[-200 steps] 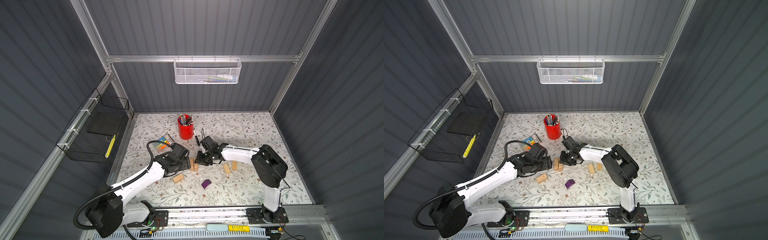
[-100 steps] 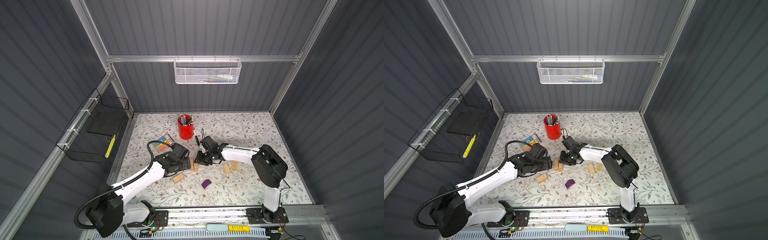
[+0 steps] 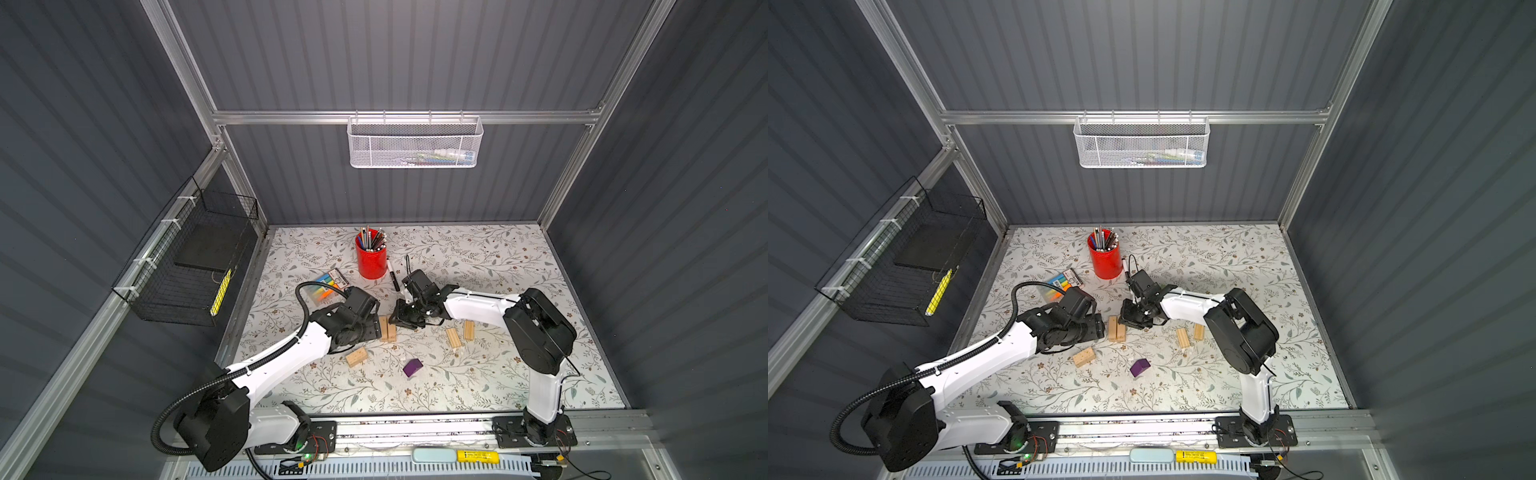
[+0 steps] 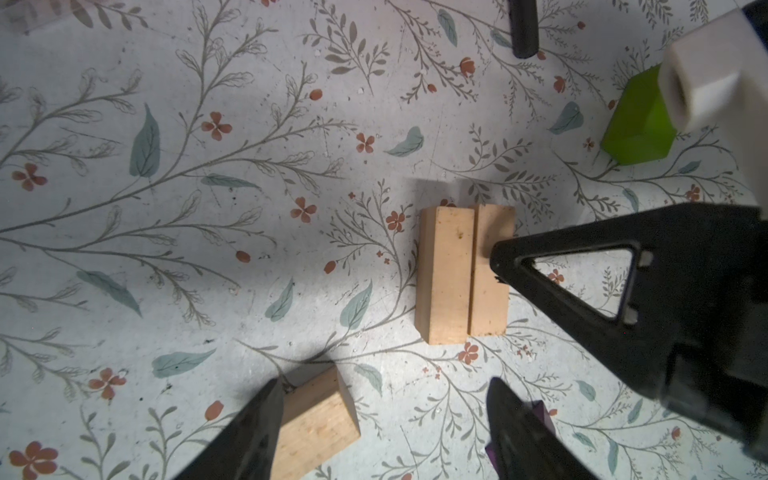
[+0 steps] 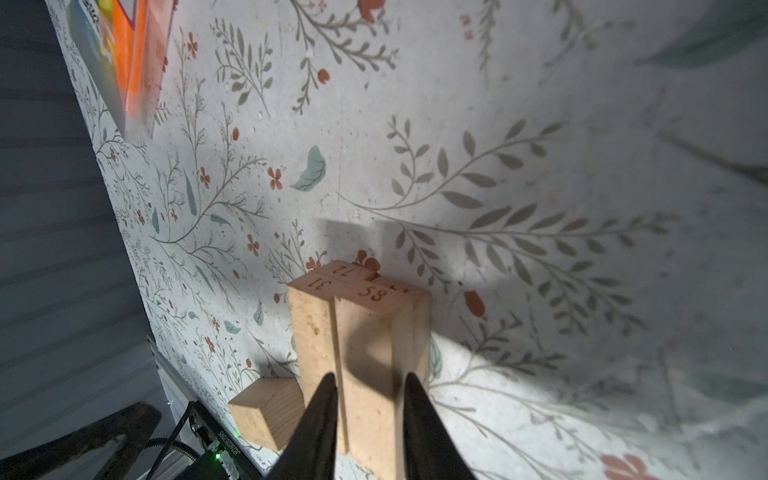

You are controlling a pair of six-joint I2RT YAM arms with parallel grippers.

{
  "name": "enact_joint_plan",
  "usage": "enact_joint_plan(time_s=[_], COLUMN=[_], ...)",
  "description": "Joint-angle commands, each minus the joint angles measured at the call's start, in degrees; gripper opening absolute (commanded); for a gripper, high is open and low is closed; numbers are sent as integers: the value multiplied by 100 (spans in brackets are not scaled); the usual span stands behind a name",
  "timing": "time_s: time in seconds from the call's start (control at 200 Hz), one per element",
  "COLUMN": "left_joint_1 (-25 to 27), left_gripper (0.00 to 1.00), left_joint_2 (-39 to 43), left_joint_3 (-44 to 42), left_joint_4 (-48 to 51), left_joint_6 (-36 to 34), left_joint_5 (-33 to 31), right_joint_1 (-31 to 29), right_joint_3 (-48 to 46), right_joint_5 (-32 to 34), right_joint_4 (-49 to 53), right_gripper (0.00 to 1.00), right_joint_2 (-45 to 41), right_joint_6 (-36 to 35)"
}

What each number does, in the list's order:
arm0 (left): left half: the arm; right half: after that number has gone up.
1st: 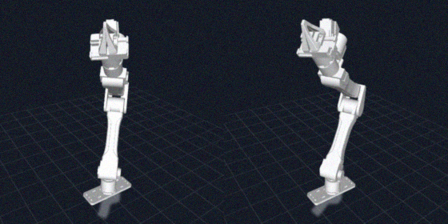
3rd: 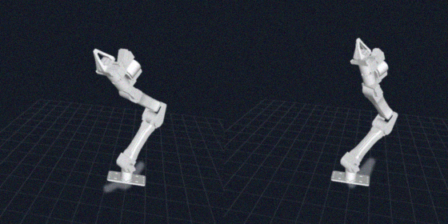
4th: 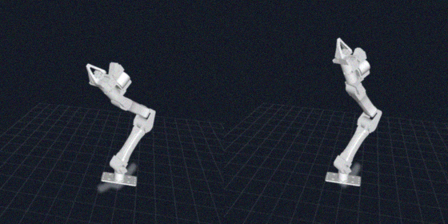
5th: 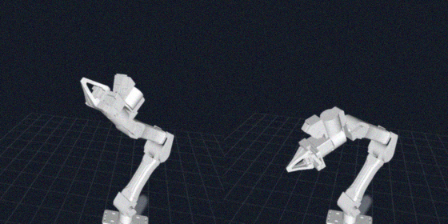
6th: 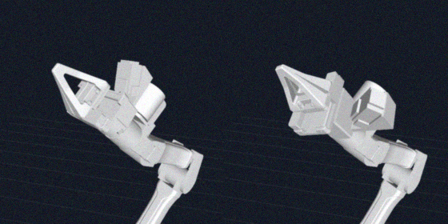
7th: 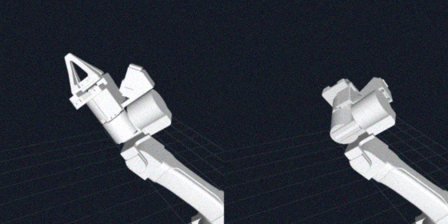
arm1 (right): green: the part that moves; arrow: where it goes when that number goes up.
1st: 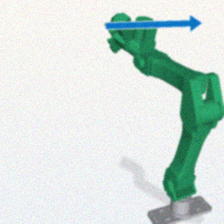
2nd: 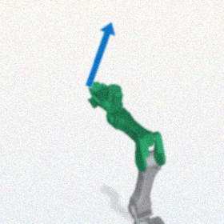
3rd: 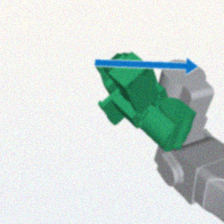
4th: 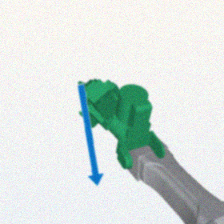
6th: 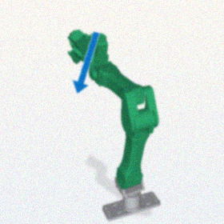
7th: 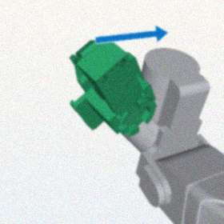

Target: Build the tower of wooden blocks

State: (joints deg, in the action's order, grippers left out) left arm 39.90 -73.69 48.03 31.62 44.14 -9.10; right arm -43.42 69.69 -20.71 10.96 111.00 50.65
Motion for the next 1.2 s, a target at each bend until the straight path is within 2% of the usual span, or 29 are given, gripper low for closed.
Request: enact_joint_plan(time_s=[0.0, 0.405, 0.645, 0.695, 1.021, 1.196], left_joint_1=[-44, -52, -52, -53, -262, -418], left_gripper=[77, 77, 73, 73, 64, 58], left_joint_2=[-5, 13, -73, -105, -836, -1235], left_joint_3=[-66, -57, -91, -84, -42, -83], left_joint_4=[9, -2, -161, -252, -1148, -1605], left_joint_6=[-11, -19, -69, -105, -427, -420], left_joint_5=[61, 85, 210, 287, 951, 1201], right_joint_1=[18, 26, 79, 96, 229, 237], right_joint_3=[123, -102, -390, -454, -934, -964], right_joint_5=[-187, 20, 93, 315, 450, 556], right_joint_4=[-46, 8, 68, 94, 130, 208], right_gripper=[28, 30, 31, 31, 30, 28], right_joint_2=[132, -302, -714, -788, -1168, -1077], right_joint_6=[50, 94, 84, 68, 70, 62])
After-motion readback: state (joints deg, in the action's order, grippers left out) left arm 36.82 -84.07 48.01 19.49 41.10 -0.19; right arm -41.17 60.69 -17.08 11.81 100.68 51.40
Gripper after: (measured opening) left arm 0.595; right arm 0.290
